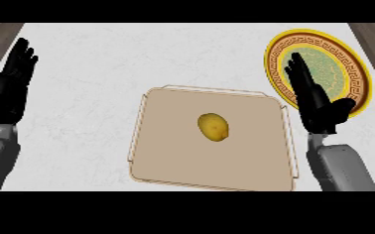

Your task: Pick the lemon from the tray and place it in the plate

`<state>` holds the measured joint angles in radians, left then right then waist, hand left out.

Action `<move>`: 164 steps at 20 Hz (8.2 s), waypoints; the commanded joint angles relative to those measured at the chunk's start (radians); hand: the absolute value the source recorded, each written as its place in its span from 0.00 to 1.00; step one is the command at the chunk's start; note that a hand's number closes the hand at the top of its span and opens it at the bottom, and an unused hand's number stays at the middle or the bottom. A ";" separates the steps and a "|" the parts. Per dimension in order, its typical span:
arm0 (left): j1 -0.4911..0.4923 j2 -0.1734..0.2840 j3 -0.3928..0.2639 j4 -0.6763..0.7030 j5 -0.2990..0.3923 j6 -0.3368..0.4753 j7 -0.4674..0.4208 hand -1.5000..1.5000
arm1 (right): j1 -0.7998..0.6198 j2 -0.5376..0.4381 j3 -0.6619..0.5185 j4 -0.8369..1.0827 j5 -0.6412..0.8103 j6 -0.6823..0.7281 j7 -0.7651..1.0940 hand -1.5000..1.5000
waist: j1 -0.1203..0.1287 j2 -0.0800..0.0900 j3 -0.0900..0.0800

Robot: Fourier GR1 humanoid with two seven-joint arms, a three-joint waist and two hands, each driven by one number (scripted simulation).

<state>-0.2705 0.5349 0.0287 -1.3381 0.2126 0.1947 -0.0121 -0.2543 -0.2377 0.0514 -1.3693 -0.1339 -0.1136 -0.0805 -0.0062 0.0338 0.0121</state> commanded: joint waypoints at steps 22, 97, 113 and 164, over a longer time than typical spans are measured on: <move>0.271 -0.314 -0.263 -0.074 0.027 -0.025 0.182 0.50 | -0.675 -0.204 0.126 0.615 0.213 0.539 -0.254 0.00 | 0.044 -0.026 -0.012; 0.319 -0.397 -0.124 -0.137 -0.074 -0.113 0.231 0.50 | -0.477 0.190 0.007 0.421 1.125 0.250 0.730 1.00 | -0.027 -0.029 -0.014; 0.261 -0.405 -0.159 -0.127 -0.085 -0.139 0.246 0.50 | -0.759 0.225 -0.111 0.465 1.753 -0.446 1.467 1.00 | 0.069 -0.008 -0.015; 0.302 -0.441 -0.139 -0.120 -0.097 -0.129 0.238 0.50 | -0.425 0.008 -0.733 0.616 0.882 -1.094 0.320 0.00 | 0.020 -0.029 -0.008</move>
<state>0.0067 0.1152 -0.0907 -1.4631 0.1275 0.0541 0.2194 -0.7098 -0.2540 -0.6880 -0.6763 0.9035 -1.1500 0.3524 0.0189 0.0053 0.0084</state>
